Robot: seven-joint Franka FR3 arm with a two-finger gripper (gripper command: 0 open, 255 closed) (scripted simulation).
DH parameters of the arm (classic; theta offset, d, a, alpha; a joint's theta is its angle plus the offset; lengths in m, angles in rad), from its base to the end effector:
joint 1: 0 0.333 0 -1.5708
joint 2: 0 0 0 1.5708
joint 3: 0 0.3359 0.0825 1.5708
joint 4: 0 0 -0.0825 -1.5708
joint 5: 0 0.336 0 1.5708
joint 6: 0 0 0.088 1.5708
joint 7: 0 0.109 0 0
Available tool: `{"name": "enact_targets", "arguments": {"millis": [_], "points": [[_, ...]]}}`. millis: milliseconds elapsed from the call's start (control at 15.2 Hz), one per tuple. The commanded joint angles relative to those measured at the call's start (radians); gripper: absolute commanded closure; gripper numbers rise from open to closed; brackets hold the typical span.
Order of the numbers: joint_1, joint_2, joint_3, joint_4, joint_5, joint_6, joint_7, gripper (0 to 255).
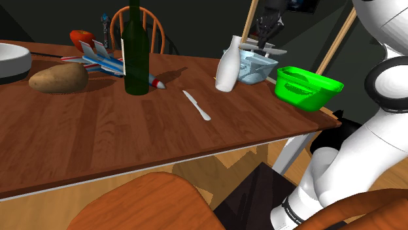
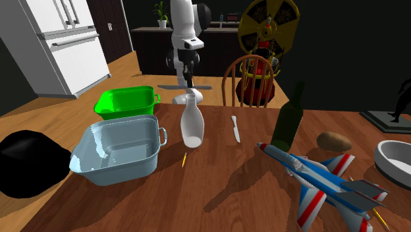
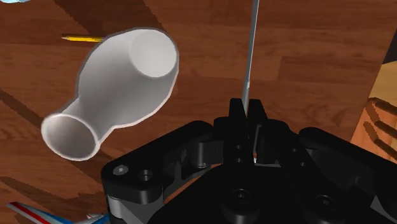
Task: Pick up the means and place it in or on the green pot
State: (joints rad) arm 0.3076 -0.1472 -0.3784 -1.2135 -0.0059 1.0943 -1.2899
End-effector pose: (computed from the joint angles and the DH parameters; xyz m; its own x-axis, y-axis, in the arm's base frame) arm 0.3798 -0.0518 0.8009 0.3435 0.9377 0.0520 0.9389 -0.3441 0.0033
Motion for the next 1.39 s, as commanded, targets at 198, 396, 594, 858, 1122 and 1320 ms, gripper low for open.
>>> {"name": "enact_targets", "arguments": {"millis": [198, 396, 594, 858, 1122, 1320], "points": [[-0.041, -0.053, -0.061, -0.028, -0.033, -0.021, -0.115, 255], [-0.066, -0.067, -0.109, -0.025, -0.050, -0.037, -0.194, 255], [-0.090, -0.069, -0.164, -0.007, -0.062, -0.053, -0.280, 255], [-0.125, -0.046, -0.253, 0.039, -0.066, -0.077, -0.408, 255], [-0.169, 0.014, -0.368, 0.116, -0.041, -0.104, -0.559, 255], [-0.226, 0.099, -0.480, 0.201, 0.020, -0.132, -0.697, 255]]}}
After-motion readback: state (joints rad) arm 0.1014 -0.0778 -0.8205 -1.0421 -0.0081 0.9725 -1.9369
